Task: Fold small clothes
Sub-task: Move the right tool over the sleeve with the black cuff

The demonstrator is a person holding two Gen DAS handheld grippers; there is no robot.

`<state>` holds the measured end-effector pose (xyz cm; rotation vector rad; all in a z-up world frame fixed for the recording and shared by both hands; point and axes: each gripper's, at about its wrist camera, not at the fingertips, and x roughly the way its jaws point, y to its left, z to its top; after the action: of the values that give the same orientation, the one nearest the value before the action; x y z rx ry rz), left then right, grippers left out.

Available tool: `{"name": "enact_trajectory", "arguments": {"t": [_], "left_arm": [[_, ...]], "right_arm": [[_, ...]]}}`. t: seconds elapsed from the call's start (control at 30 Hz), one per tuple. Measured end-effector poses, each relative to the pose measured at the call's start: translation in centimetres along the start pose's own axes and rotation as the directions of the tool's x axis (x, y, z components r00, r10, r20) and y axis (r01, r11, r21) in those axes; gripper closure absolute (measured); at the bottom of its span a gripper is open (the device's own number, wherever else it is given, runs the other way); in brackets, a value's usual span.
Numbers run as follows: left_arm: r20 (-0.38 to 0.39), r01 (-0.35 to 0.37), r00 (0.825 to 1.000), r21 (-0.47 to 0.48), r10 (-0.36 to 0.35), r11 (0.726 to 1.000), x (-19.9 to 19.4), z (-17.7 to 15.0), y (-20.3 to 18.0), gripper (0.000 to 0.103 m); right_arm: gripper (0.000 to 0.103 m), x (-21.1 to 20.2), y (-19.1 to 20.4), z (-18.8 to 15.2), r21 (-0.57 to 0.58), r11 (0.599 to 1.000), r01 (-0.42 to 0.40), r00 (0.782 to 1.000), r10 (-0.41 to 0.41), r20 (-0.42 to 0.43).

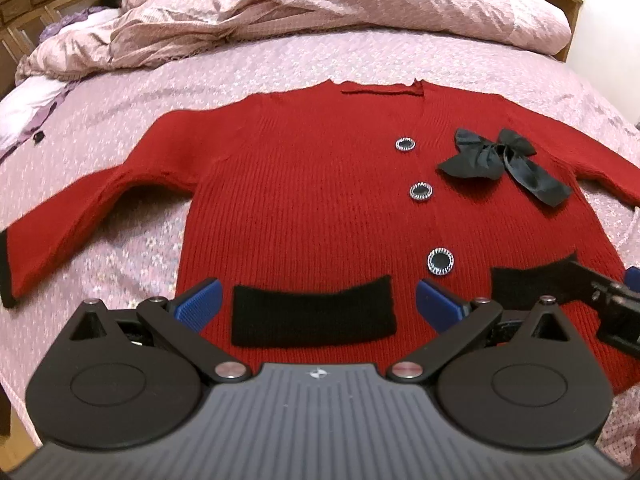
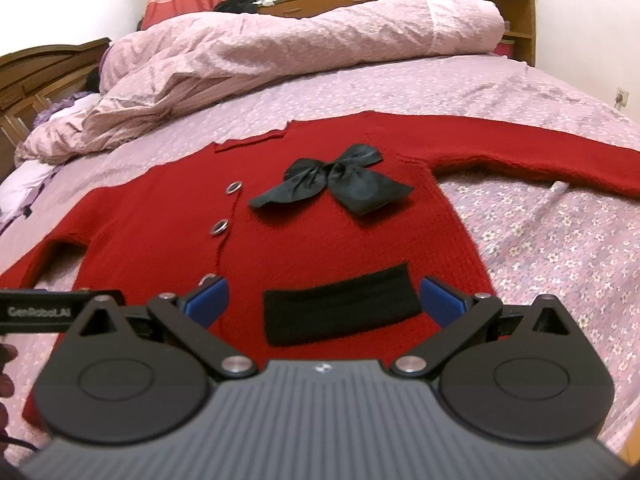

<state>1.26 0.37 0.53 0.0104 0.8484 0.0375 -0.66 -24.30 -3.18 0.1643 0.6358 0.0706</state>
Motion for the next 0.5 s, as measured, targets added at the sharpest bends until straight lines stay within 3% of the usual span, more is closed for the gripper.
{"name": "enact_trajectory", "arguments": {"t": [0.5], "left_arm": [[-0.028, 0.025, 0.999, -0.019, -0.026, 0.999, 4.2, 5.2, -1.5, 0.000]], "right_arm": [[0.000, 1.7, -8.3, 3.5, 0.178, 0.975, 0.135, 0.989, -0.142, 0.027]]}}
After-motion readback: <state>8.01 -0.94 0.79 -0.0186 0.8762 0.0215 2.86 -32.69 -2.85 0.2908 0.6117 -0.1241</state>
